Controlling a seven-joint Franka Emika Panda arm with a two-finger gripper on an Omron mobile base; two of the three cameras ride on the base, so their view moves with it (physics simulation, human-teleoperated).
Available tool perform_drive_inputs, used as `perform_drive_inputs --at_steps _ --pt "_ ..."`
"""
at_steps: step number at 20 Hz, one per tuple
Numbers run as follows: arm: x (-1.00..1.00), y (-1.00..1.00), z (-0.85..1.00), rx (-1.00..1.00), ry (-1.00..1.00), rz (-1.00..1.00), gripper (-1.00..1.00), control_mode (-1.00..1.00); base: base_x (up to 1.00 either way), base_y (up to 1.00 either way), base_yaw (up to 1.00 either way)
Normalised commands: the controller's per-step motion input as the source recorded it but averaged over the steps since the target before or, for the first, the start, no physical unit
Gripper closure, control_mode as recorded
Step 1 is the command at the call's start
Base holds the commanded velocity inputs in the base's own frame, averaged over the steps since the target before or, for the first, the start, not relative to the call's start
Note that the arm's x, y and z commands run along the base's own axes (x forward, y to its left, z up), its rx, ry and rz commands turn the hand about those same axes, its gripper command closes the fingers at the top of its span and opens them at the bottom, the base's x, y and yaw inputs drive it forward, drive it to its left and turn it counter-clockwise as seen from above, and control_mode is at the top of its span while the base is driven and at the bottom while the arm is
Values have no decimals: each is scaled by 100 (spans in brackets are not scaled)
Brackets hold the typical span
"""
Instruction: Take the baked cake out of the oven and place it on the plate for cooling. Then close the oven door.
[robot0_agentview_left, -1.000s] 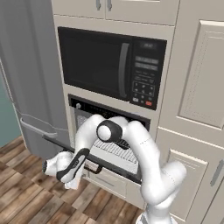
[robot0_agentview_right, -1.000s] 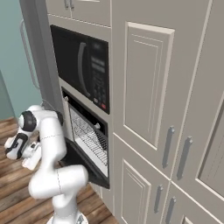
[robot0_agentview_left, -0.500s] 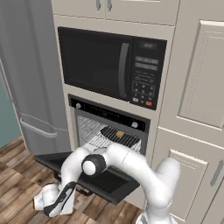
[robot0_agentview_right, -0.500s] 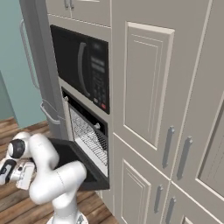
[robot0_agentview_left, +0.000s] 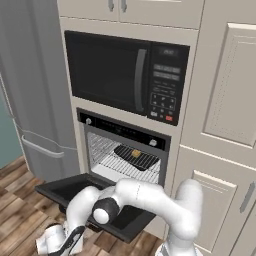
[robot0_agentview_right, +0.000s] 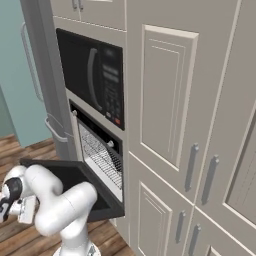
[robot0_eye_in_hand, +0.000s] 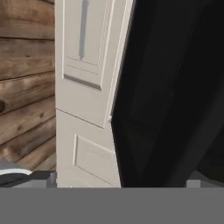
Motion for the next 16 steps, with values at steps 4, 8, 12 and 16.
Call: perform_drive_inputs --at_steps 4,8,12,16 --pt "-83 97 -10 -9 -34 7 -100 -100 0 0 0" --pt "-26 88 0 -21 -59 0 -100 -100 0 0 0" --pt "-49 94 -8 -28 -53 0 -100 -100 0 0 0" --pt "-97 98 -2 -23 -55 1 -100 -100 0 0 0"
